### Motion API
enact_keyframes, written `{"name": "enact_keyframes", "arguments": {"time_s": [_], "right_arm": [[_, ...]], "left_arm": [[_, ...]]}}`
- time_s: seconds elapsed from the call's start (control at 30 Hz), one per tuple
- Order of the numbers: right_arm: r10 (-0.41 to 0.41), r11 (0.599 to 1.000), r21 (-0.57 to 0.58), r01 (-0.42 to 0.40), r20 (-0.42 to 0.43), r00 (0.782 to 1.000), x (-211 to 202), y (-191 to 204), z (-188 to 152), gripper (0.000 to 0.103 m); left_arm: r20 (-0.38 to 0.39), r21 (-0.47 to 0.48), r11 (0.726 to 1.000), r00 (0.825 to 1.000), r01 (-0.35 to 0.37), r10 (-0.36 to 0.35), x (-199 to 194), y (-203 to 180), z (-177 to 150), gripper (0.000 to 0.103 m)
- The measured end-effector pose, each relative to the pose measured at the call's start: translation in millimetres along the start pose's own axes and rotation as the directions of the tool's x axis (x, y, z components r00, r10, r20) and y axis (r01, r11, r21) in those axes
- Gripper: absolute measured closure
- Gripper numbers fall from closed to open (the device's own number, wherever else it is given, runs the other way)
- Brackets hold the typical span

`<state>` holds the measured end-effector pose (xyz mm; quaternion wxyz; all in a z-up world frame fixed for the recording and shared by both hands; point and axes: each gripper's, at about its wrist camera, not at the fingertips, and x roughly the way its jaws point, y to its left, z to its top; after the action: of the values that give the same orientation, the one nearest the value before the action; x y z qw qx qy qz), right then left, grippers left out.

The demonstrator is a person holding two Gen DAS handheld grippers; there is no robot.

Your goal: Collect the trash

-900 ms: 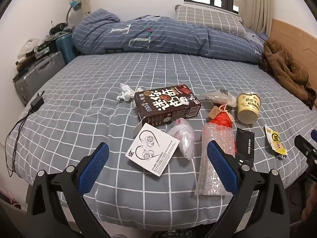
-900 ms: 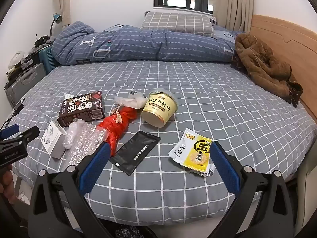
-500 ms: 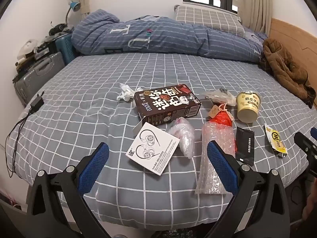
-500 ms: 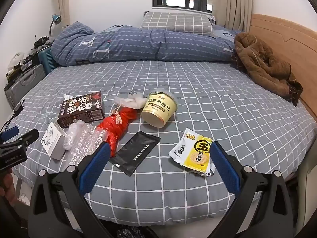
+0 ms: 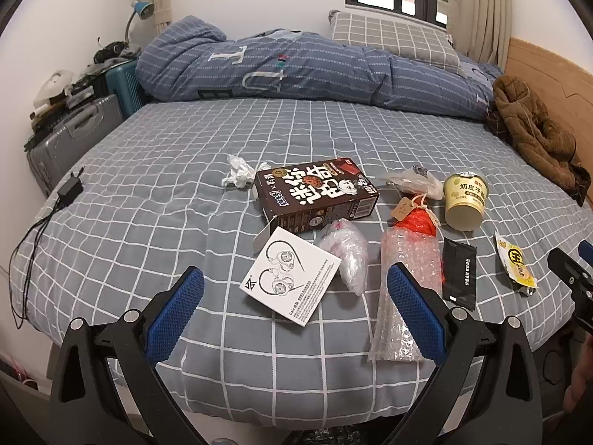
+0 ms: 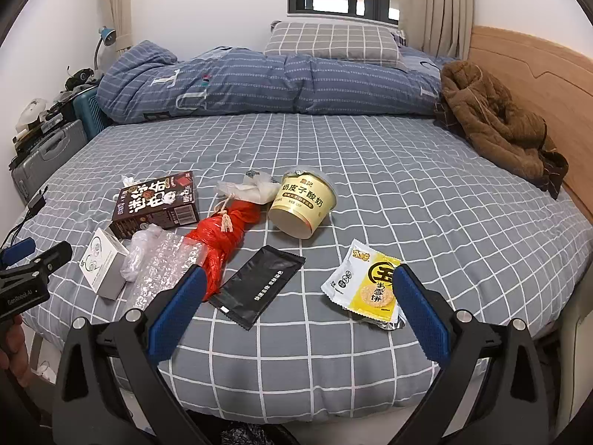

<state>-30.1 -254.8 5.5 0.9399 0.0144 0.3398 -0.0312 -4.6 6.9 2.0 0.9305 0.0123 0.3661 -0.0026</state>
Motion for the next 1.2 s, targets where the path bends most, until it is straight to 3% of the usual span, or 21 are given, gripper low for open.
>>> {"name": "enact_keyframes", "arguments": {"time_s": [1.2], "right_arm": [[0.010,1.000,0.010,-0.010,-0.010,1.000,-1.2,-10.1,0.1,0.007]], "left_arm": [[0.000,0.020,1.000,1.000,0.015,-0.015,3.2,-13.3,-2.3,0.006]]}}
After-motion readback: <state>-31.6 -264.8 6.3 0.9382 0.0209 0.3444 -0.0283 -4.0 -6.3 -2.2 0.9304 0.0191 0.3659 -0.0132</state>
